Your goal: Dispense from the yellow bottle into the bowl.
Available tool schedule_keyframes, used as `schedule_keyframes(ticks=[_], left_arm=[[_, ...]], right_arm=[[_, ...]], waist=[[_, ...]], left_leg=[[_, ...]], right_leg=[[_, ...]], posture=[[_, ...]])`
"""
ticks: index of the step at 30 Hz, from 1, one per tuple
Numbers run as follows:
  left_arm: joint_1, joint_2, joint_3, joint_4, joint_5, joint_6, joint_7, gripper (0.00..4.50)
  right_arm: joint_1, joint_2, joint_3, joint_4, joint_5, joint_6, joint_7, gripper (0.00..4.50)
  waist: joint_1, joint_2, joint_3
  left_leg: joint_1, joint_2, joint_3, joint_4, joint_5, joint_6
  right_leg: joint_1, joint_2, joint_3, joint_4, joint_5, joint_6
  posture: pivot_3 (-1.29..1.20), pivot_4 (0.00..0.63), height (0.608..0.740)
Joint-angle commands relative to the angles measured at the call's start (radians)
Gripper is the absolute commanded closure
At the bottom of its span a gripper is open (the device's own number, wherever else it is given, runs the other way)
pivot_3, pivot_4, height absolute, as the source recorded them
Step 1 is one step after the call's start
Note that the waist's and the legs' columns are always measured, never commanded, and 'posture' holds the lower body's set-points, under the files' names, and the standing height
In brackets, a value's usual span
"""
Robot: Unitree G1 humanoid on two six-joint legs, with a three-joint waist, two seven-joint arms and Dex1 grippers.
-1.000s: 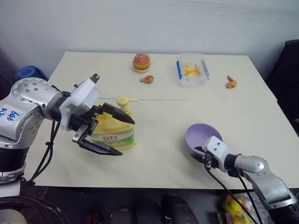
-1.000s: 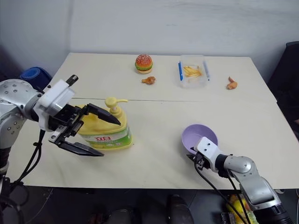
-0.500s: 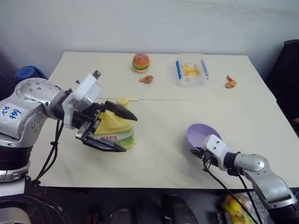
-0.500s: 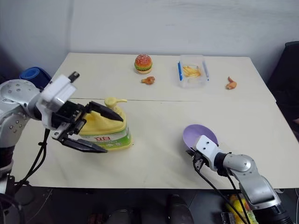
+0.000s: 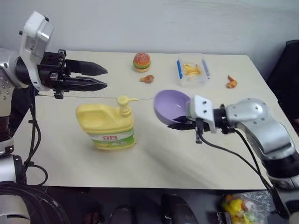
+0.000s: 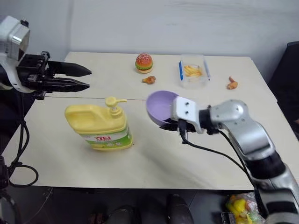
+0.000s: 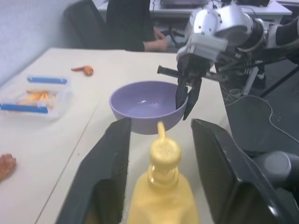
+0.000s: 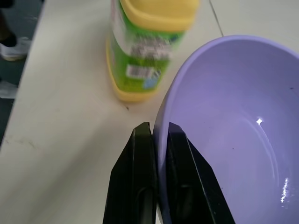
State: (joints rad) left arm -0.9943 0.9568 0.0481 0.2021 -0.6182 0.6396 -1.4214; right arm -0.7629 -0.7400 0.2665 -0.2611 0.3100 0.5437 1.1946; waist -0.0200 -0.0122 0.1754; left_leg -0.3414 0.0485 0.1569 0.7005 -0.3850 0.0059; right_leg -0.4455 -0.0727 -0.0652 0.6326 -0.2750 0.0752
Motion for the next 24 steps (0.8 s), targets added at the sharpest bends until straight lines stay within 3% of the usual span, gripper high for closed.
schedule_keyframes(ticks=[1, 4, 8, 24], left_arm=[[-0.038, -0.041, -0.024, 0.031, 0.035, -0.046, -0.015, 3.50], [-0.059, -0.078, -0.036, 0.046, 0.046, -0.052, -0.024, 4.47], [-0.065, -0.111, -0.065, 0.016, 0.055, -0.048, -0.043, 4.49], [-0.067, -0.075, -0.099, 0.062, 0.125, -0.117, -0.143, 4.49]], right_arm=[[-0.073, 0.014, 0.026, 0.031, -0.001, -0.025, 0.063, 4.50], [-0.110, 0.027, 0.049, 0.075, -0.020, -0.047, 0.083, 4.50], [-0.148, 0.045, 0.083, 0.108, -0.056, -0.095, 0.114, 4.50], [-0.228, 0.055, 0.077, 0.027, -0.041, -0.041, 0.167, 4.50]], waist=[[0.004, 0.000, 0.000], [0.004, 0.000, 0.000], [-0.007, 0.000, 0.000], [-0.008, 0.000, 0.000]], left_leg=[[-0.001, 0.000, 0.000, 0.000, 0.000, 0.000], [-0.006, 0.000, 0.000, 0.002, 0.000, 0.001], [-0.018, -0.001, -0.001, 0.009, 0.000, 0.001], [-0.019, -0.001, -0.002, 0.015, 0.000, 0.001]], right_leg=[[-0.001, 0.000, 0.000, 0.000, 0.000, 0.000], [-0.004, -0.001, -0.002, -0.001, 0.001, 0.001], [-0.017, -0.003, -0.003, 0.006, 0.001, 0.002], [-0.017, -0.005, -0.004, 0.013, 0.001, 0.001]], posture=[[0.00, 0.150, 0.740], [0.00, 0.150, 0.740], [0.00, 0.150, 0.740], [0.00, 0.150, 0.740]])
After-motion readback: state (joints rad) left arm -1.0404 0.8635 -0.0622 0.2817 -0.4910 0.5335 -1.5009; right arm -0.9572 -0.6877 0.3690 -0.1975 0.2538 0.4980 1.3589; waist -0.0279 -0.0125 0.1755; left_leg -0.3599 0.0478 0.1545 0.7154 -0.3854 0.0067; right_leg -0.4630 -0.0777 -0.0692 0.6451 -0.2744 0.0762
